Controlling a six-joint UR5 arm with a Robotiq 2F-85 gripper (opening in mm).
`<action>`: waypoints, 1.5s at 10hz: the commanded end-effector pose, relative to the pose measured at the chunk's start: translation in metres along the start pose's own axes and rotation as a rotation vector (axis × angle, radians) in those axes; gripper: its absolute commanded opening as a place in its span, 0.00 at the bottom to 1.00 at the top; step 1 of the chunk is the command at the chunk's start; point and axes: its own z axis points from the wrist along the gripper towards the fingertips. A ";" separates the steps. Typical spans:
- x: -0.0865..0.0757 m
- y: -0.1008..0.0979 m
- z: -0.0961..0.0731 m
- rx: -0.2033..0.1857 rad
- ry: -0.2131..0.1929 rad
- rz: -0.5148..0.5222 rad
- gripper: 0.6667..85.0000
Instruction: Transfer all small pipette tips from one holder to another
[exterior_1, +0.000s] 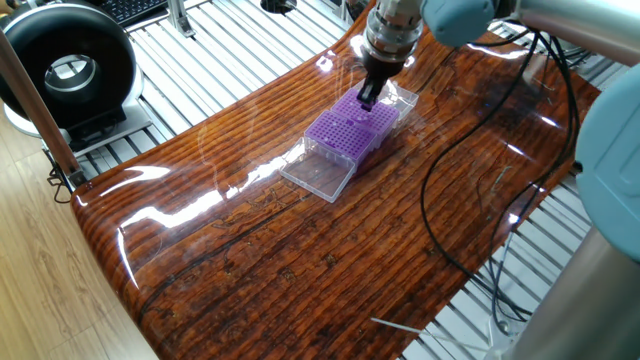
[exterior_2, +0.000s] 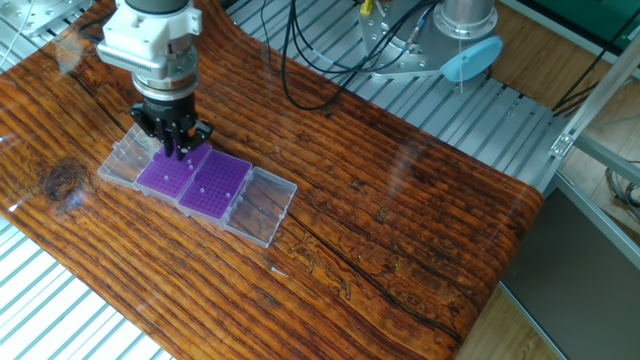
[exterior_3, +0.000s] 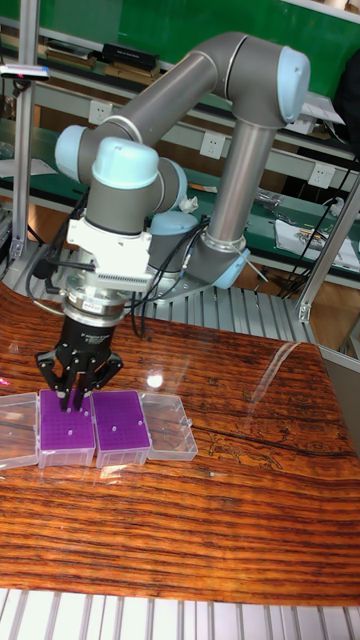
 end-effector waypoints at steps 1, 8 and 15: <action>-0.002 0.009 -0.008 0.000 0.011 0.029 0.27; -0.031 0.070 -0.015 -0.043 0.020 0.160 0.25; -0.050 0.095 -0.009 -0.071 0.010 0.200 0.23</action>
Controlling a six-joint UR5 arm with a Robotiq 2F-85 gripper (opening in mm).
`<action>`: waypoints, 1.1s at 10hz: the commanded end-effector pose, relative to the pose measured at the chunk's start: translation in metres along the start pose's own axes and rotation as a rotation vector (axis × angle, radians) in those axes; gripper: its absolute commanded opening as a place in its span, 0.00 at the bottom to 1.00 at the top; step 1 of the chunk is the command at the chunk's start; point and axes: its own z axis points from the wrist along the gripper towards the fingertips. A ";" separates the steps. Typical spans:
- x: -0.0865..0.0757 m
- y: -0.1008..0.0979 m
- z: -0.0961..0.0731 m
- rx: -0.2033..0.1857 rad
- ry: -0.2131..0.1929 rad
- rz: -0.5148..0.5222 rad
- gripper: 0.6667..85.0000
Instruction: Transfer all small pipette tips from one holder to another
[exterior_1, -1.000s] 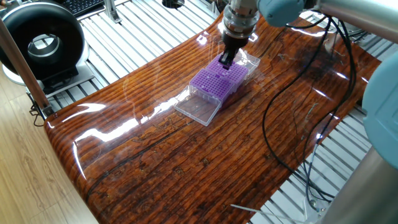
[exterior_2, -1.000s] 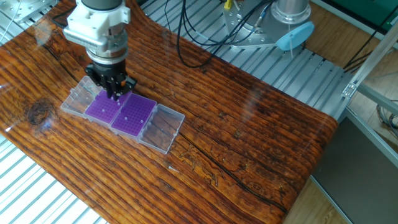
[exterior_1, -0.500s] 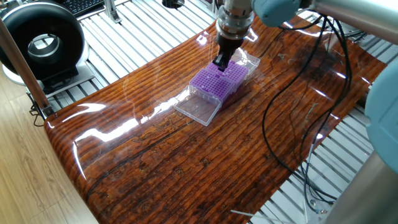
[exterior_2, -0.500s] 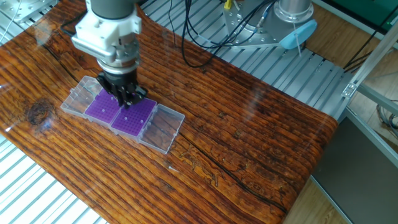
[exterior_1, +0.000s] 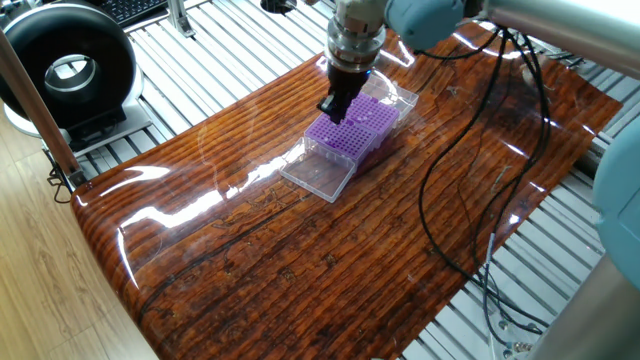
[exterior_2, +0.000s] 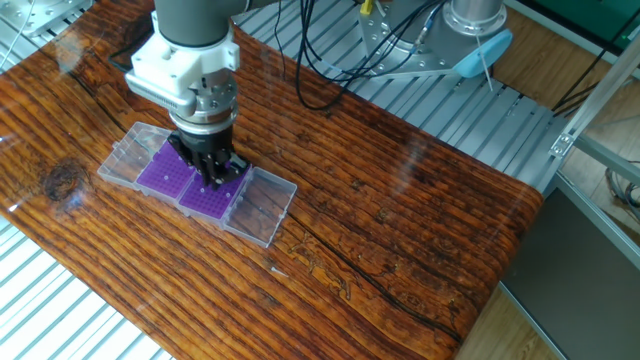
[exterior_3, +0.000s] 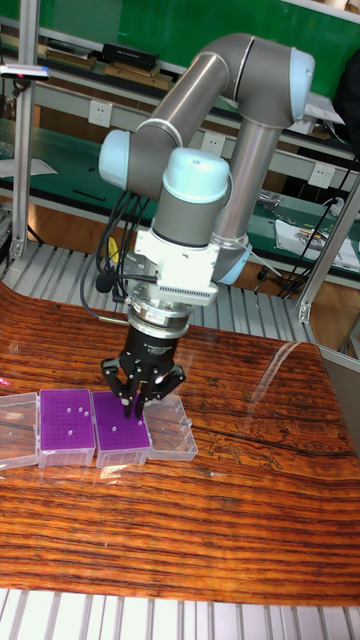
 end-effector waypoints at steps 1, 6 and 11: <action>-0.005 0.009 0.004 -0.022 -0.006 0.020 0.23; -0.005 0.014 0.008 -0.024 -0.013 0.026 0.24; 0.000 0.020 0.014 -0.025 -0.014 0.030 0.24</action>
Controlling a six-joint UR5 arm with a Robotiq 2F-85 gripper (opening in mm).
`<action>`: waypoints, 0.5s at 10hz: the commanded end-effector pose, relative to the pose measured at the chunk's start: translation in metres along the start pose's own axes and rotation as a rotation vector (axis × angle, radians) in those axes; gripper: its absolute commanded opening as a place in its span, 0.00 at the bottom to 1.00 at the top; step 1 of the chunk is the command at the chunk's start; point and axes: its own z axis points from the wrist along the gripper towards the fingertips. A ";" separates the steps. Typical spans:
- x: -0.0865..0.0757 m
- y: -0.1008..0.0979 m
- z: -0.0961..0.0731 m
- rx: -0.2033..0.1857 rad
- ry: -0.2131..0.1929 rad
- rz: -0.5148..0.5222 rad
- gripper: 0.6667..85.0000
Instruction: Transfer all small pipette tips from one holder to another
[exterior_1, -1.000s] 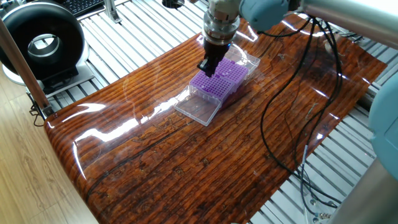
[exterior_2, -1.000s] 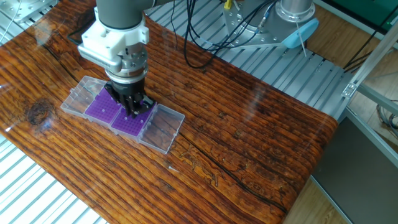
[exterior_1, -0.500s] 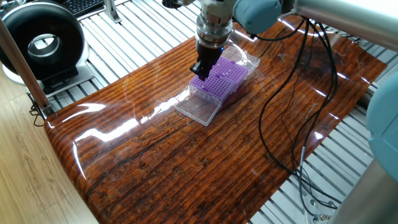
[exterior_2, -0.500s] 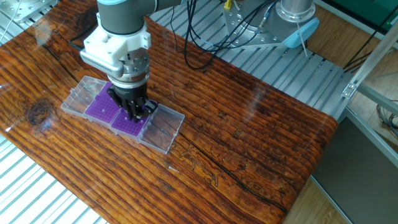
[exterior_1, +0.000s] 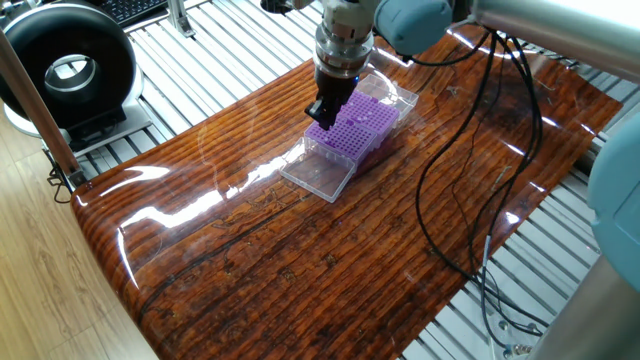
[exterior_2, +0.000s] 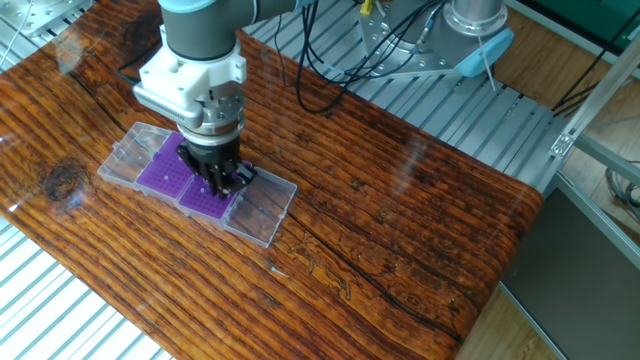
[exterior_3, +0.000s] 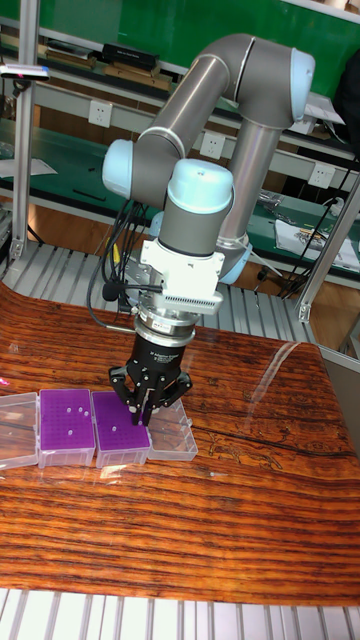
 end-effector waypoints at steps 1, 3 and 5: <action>0.003 0.006 0.004 -0.009 -0.005 0.016 0.23; 0.005 0.007 0.005 -0.007 -0.005 0.017 0.23; 0.008 0.007 0.007 -0.006 -0.005 0.017 0.23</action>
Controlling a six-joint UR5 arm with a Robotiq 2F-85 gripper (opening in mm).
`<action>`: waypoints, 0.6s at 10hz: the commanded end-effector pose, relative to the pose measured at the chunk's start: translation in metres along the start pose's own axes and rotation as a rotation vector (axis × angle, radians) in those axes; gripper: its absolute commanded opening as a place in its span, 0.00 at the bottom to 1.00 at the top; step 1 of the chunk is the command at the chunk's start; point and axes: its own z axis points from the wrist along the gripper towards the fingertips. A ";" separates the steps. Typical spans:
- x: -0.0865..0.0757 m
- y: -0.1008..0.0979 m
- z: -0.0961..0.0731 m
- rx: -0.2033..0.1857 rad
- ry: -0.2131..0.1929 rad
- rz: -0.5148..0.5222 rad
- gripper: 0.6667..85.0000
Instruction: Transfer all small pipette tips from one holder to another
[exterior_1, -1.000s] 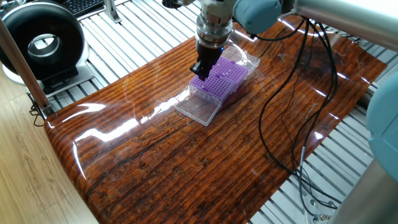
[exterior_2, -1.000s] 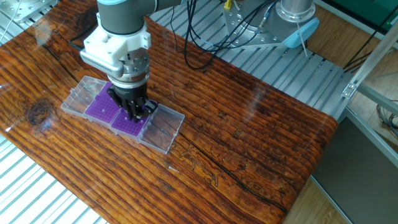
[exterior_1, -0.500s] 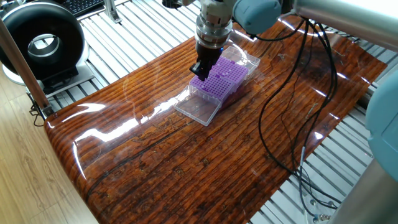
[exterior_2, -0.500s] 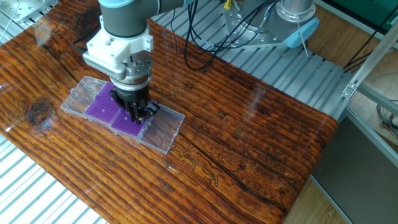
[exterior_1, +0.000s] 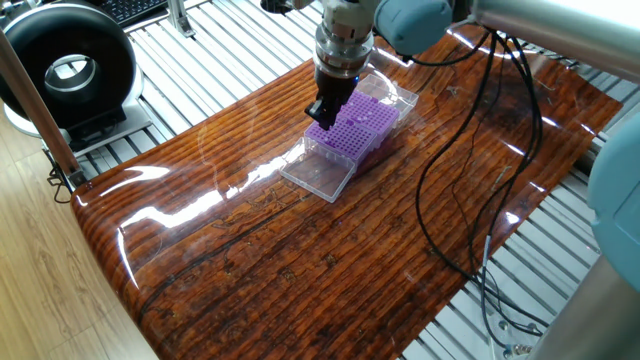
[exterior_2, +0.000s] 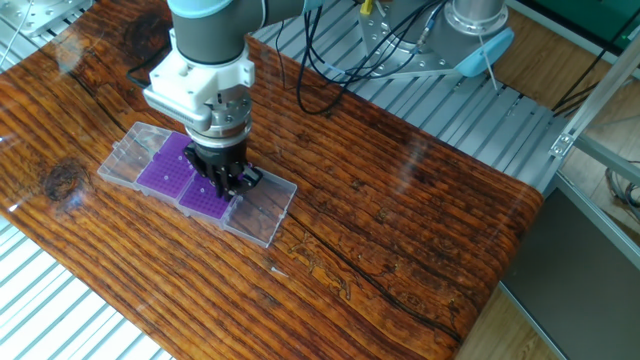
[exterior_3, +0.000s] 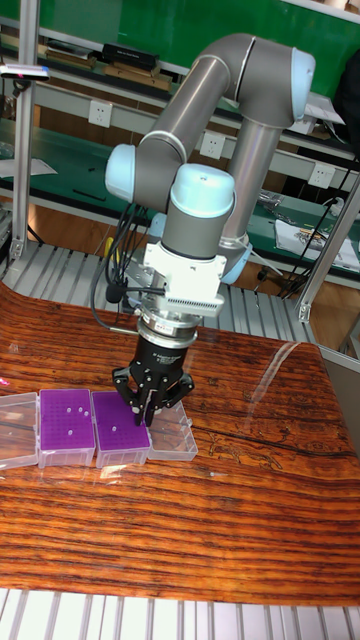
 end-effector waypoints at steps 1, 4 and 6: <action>0.003 0.000 0.003 -0.009 -0.004 0.007 0.23; 0.005 0.001 0.004 -0.008 -0.004 0.007 0.23; 0.006 0.002 0.005 -0.008 -0.003 0.007 0.23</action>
